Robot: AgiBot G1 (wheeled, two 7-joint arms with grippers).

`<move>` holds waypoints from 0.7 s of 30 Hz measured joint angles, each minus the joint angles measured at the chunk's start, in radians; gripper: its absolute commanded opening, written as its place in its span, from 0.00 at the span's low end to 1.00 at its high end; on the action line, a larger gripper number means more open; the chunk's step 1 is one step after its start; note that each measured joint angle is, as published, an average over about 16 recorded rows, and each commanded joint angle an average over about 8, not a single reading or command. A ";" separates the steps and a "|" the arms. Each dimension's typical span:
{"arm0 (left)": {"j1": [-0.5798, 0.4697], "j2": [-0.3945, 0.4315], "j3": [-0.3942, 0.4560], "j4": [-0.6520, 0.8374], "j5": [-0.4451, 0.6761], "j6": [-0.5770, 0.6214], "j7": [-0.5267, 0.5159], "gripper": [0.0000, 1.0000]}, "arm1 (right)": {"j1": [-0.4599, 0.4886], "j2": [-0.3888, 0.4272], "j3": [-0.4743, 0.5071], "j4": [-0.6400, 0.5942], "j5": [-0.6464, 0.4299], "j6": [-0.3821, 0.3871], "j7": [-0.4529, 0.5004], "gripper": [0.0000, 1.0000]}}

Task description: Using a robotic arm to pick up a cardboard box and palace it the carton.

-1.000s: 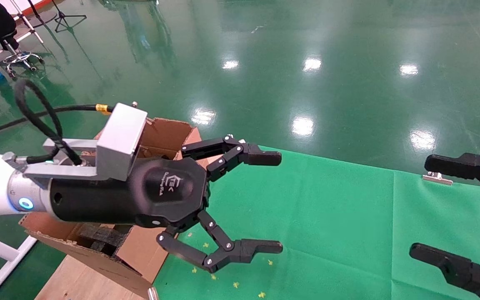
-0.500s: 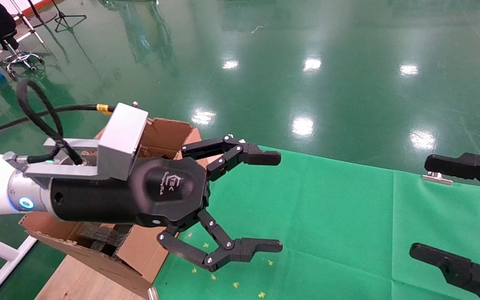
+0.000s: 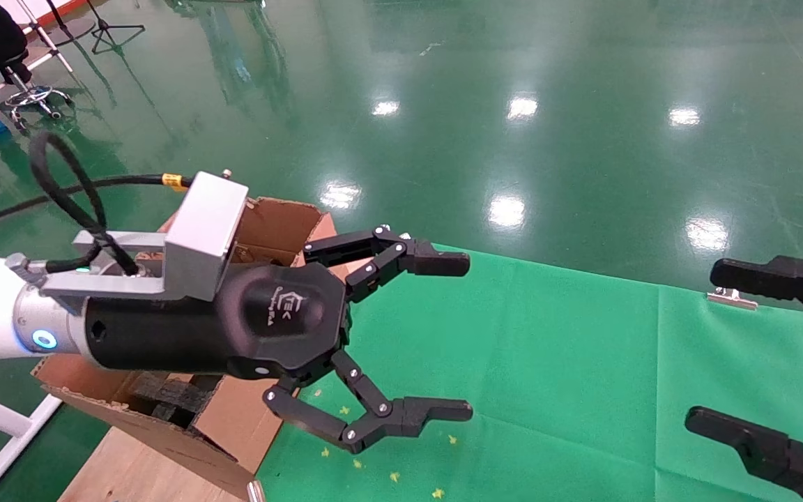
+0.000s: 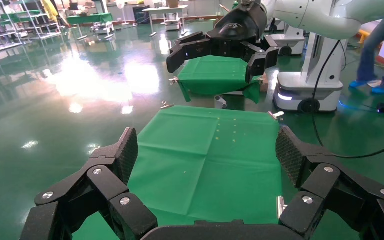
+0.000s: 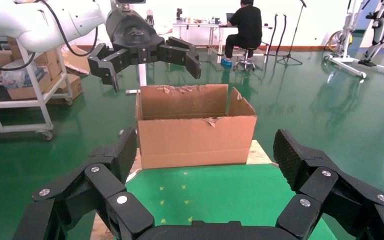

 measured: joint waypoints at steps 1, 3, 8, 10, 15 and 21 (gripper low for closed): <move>0.000 0.000 0.000 0.000 0.000 0.000 0.000 1.00 | 0.000 0.000 0.000 0.000 0.000 0.000 0.000 1.00; 0.000 0.000 0.000 0.000 0.000 0.000 0.000 1.00 | 0.000 0.000 0.000 0.000 0.000 0.000 0.000 1.00; 0.000 0.000 0.000 0.000 0.000 0.000 0.000 1.00 | 0.000 0.000 0.000 0.000 0.000 0.000 0.000 1.00; 0.000 0.000 0.000 0.000 0.001 0.000 0.000 1.00 | 0.000 0.000 0.000 0.000 0.000 0.000 0.000 1.00; 0.000 0.000 0.000 0.000 0.001 0.000 0.000 1.00 | 0.000 0.000 0.000 0.000 0.000 0.000 0.000 1.00; 0.000 0.000 0.000 0.000 0.001 0.000 0.000 1.00 | 0.000 0.000 0.000 0.000 0.000 0.000 0.000 1.00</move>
